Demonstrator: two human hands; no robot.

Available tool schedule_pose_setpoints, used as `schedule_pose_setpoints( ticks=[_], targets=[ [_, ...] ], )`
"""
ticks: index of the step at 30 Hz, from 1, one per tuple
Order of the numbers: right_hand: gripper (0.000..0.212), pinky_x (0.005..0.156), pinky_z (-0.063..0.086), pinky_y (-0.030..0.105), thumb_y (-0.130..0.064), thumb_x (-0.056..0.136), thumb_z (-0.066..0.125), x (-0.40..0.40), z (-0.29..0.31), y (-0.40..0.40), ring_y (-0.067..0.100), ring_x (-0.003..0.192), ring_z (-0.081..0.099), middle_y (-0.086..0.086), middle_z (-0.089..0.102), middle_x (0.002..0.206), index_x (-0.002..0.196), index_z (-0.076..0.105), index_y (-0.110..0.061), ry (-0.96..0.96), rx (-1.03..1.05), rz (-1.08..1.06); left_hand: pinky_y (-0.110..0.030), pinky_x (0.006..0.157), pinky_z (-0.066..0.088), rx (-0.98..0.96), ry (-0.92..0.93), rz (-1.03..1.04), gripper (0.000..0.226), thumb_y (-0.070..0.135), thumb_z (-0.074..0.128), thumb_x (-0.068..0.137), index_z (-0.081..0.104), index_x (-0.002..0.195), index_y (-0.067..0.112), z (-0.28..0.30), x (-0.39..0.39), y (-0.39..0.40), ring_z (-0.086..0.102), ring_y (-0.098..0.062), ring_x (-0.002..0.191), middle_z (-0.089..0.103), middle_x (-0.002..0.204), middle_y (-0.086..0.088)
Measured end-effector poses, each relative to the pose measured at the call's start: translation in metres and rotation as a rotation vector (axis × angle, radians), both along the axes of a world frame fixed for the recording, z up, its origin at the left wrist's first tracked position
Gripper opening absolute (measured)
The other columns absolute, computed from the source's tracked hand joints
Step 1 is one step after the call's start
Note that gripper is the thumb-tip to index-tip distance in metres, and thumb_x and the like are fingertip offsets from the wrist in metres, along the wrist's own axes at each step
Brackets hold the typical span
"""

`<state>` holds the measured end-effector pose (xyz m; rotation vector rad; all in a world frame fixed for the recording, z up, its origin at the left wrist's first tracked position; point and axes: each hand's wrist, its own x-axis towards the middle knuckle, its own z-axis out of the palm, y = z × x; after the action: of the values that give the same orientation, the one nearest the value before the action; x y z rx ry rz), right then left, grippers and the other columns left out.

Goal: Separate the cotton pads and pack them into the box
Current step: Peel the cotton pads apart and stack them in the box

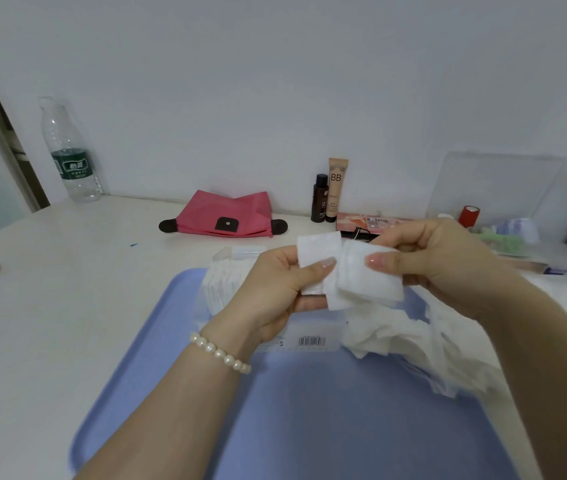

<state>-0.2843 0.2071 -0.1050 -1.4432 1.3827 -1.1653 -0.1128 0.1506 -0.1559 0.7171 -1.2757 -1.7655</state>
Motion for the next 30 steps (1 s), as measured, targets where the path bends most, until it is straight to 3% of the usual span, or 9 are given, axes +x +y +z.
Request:
schedule_pose_setpoints(
  ticks=[4,15,18,22,25,27,30],
  targets=[
    [0.01,0.058,0.056,0.026,-0.003,0.069,0.073,0.004,-0.004,-0.003,0.012,0.058,0.065,-0.001,0.072,0.067,0.072,0.072,-0.012,0.097,-0.018,-0.05,-0.028,0.06,0.059,-0.02,-0.018,-0.021,0.013,0.003,0.057,0.086,0.068,0.087,0.008,0.001,0.0,0.001,0.07,-0.013,0.069,0.073,0.077,-0.004],
    [0.012,0.048,0.053,0.021,-0.004,0.07,0.076,0.008,-0.014,-0.009,0.008,0.049,0.062,-0.002,0.068,0.058,0.07,0.069,-0.014,0.14,-0.039,-0.119,-0.029,0.061,0.059,-0.008,-0.019,-0.021,0.012,0.005,0.056,0.088,0.068,0.087,0.006,0.001,-0.001,0.002,0.07,-0.014,0.069,0.073,0.077,-0.005],
    [0.016,0.054,0.052,0.024,-0.007,0.07,0.078,0.008,-0.017,-0.011,0.006,0.053,0.061,0.004,0.068,0.07,0.08,0.068,-0.016,0.164,-0.066,-0.133,-0.03,0.064,0.06,0.006,-0.02,-0.025,0.014,0.007,0.055,0.089,0.068,0.088,0.006,0.001,0.0,0.001,0.07,-0.016,0.071,0.073,0.081,-0.007],
    [0.015,0.068,0.049,0.019,-0.017,0.073,0.077,0.009,-0.018,-0.012,0.004,0.069,0.056,-0.005,0.067,0.086,0.083,0.069,-0.025,0.353,-0.157,-0.148,-0.035,0.07,0.06,0.035,0.022,-0.049,0.015,0.014,0.06,0.082,0.069,0.09,0.004,0.003,0.002,0.001,0.07,-0.02,0.077,0.073,0.085,-0.011],
    [0.013,0.071,0.051,0.028,-0.014,0.073,0.077,0.01,-0.018,-0.011,0.002,0.065,0.059,-0.007,0.068,0.076,0.071,0.068,-0.024,0.338,-0.201,-0.174,-0.027,0.066,0.059,-0.003,0.045,-0.124,0.029,-0.003,0.065,0.064,0.067,0.093,0.002,0.006,0.004,0.003,0.071,-0.018,0.074,0.073,0.081,-0.009],
    [0.018,0.068,0.047,0.027,-0.01,0.071,0.078,0.009,-0.017,-0.011,-0.004,0.058,0.055,-0.014,0.066,0.066,0.066,0.068,-0.024,0.301,-0.245,-0.203,-0.024,0.063,0.058,-0.017,0.026,-0.128,0.039,-0.022,0.06,0.064,0.066,0.096,0.001,0.004,0.005,0.002,0.071,-0.017,0.071,0.073,0.079,-0.009],
    [0.024,0.068,0.045,0.023,-0.008,0.069,0.079,0.011,-0.017,-0.011,-0.004,0.064,0.056,-0.015,0.065,0.066,0.063,0.066,-0.027,0.295,-0.303,-0.204,-0.024,0.064,0.058,0.012,0.02,-0.113,0.043,-0.029,0.053,0.069,0.065,0.099,-0.001,0.003,0.006,0.0,0.071,-0.019,0.072,0.073,0.08,-0.011]
  ],
)
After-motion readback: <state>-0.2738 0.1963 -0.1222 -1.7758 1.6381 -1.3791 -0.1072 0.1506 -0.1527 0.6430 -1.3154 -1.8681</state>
